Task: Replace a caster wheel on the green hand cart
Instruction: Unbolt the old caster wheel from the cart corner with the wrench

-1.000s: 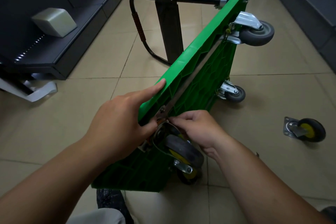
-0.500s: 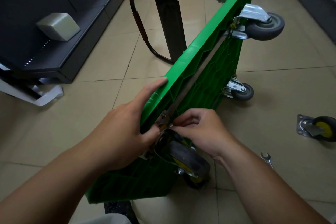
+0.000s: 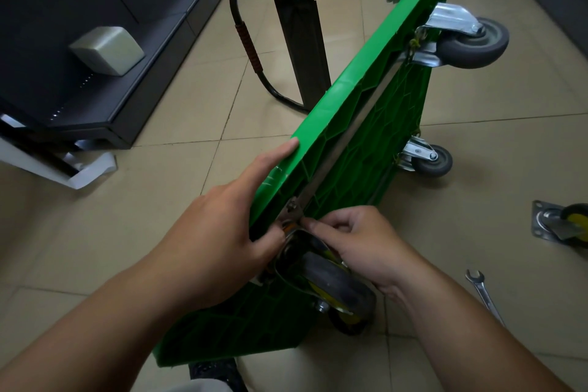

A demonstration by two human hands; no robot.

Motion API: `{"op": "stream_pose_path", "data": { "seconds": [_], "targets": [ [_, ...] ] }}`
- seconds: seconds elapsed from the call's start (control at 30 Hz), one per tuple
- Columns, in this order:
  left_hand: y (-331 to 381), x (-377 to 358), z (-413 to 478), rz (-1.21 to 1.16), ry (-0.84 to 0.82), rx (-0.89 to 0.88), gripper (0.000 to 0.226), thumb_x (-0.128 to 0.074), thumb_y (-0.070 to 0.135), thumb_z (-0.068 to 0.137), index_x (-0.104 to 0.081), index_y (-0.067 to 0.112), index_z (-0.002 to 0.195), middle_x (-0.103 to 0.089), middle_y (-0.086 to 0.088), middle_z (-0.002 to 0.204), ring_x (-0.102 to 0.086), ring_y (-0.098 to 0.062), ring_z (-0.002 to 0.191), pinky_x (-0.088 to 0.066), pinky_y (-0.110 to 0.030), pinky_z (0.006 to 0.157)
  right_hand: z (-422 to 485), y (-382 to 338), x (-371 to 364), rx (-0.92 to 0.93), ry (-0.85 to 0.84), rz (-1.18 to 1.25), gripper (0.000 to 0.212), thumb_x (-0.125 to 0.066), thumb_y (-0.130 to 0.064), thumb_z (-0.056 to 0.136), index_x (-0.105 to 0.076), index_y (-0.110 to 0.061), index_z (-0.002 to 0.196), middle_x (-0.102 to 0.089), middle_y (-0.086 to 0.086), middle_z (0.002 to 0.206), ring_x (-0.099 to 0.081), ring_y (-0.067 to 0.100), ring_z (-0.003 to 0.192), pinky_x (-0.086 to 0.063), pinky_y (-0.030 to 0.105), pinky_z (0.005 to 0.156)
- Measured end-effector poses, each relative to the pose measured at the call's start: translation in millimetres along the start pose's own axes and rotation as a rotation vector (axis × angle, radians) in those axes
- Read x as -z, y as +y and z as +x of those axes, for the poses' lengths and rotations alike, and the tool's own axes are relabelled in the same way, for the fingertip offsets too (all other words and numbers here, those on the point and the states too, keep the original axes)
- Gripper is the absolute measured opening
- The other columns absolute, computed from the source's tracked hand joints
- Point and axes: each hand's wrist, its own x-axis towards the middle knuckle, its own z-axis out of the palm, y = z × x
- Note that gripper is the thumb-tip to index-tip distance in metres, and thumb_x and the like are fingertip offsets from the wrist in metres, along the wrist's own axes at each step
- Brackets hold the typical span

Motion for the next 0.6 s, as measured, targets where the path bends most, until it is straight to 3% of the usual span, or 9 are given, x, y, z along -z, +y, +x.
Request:
{"op": "stream_pose_path", "data": {
  "seconds": [0.1,0.23,0.3,0.37,0.47,0.6],
  "targets": [
    [-0.3,-0.5,0.6,0.013,0.006,-0.009,0.091,-0.064,0.035,0.083,-0.012,0.074,0.147,-0.070,0.002,0.080,-0.062,-0.018,0.050,-0.056,-0.049,0.055,1.7,-0.8,2.7,0.027,0.010,-0.024,0.008,-0.089,-0.026,0.078,-0.081,-0.025,0.077,-0.077,0.002,0.073,-0.069,0.003,0.063,-0.048,0.014,0.055],
    [-1.1,-0.9,2.1,0.016,0.010,-0.014,0.094,-0.068,0.028,0.087,-0.013,0.074,0.146,-0.073,-0.001,0.089,-0.064,-0.021,0.052,-0.057,-0.050,0.057,3.4,0.2,6.8,0.072,0.044,-0.003,0.038,-0.088,-0.052,0.055,-0.081,-0.027,0.082,-0.079,0.005,0.082,-0.072,0.011,0.074,-0.054,0.023,0.069],
    [-0.7,-0.9,1.9,0.017,0.009,-0.012,0.094,-0.069,0.029,0.087,-0.012,0.074,0.147,-0.072,0.001,0.085,-0.063,-0.021,0.052,-0.057,-0.050,0.056,3.6,-0.2,8.2,0.049,0.060,0.006,0.047,-0.081,-0.064,0.059,-0.081,-0.025,0.084,-0.079,0.004,0.082,-0.072,0.011,0.076,-0.052,0.030,0.075],
    [0.2,-0.8,1.1,0.025,0.008,-0.009,0.094,-0.067,0.031,0.086,-0.010,0.075,0.146,-0.070,0.003,0.079,-0.061,-0.019,0.050,-0.056,-0.048,0.053,3.8,0.0,8.0,0.023,0.051,-0.033,0.041,-0.075,-0.064,0.074,-0.081,-0.024,0.081,-0.077,0.000,0.075,-0.067,0.003,0.067,-0.048,0.028,0.072],
    [1.2,-0.2,0.7,0.027,0.008,0.000,0.092,-0.063,0.036,0.083,-0.010,0.076,0.146,-0.069,0.004,0.078,-0.059,-0.017,0.049,-0.055,-0.045,0.051,1.6,-0.4,3.2,0.024,0.009,-0.083,0.035,-0.070,-0.046,0.094,-0.080,-0.022,0.071,-0.069,-0.009,0.059,-0.056,-0.005,0.051,-0.041,0.012,0.054],
    [0.5,-0.4,0.4,0.023,0.013,-0.003,0.093,-0.066,0.032,0.085,-0.010,0.076,0.145,-0.069,0.004,0.082,-0.061,-0.017,0.050,-0.056,-0.046,0.052,1.1,0.0,1.0,0.023,0.017,-0.022,0.027,-0.078,-0.031,0.090,-0.078,-0.015,0.068,-0.069,-0.008,0.057,-0.056,-0.004,0.047,-0.038,0.009,0.044]
  ]
}}
